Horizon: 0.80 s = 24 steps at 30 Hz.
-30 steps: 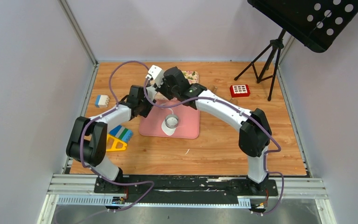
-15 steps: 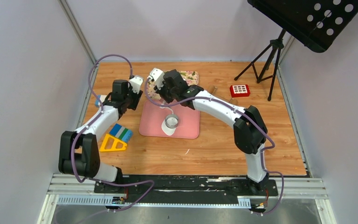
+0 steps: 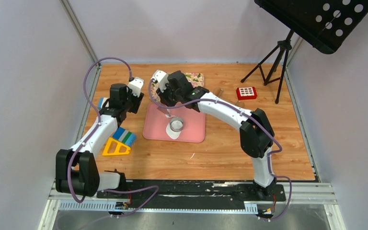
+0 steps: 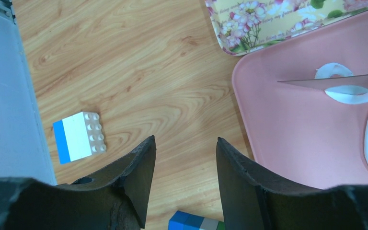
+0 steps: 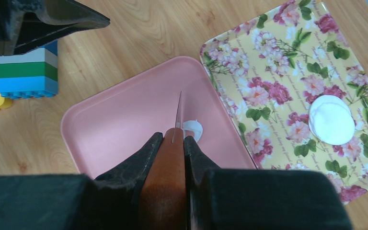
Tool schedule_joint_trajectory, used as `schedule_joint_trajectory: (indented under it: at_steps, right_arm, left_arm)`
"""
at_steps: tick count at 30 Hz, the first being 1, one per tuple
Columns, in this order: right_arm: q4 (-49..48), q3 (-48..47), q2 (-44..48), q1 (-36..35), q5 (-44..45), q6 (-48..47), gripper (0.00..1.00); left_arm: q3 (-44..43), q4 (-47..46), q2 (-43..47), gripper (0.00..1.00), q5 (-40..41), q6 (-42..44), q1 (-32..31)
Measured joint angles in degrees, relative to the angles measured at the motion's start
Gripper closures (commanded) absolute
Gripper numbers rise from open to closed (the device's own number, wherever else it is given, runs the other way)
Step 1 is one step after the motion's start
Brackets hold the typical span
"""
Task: Roll out the dumpling wrappers from the dough
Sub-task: Remove the dumpling wrapper from the work surface.
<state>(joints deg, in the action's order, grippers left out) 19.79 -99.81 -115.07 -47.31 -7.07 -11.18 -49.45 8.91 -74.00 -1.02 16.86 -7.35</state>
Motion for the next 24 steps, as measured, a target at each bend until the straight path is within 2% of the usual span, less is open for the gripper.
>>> schedule_joint_trajectory:
  at_steps: [24]
  right_arm:
    - [3.34,-0.35,0.52,-3.28,-7.98,1.05,1.0]
  left_arm:
    - [1.22,0.02,0.09,0.43,-1.57,-0.24,0.0]
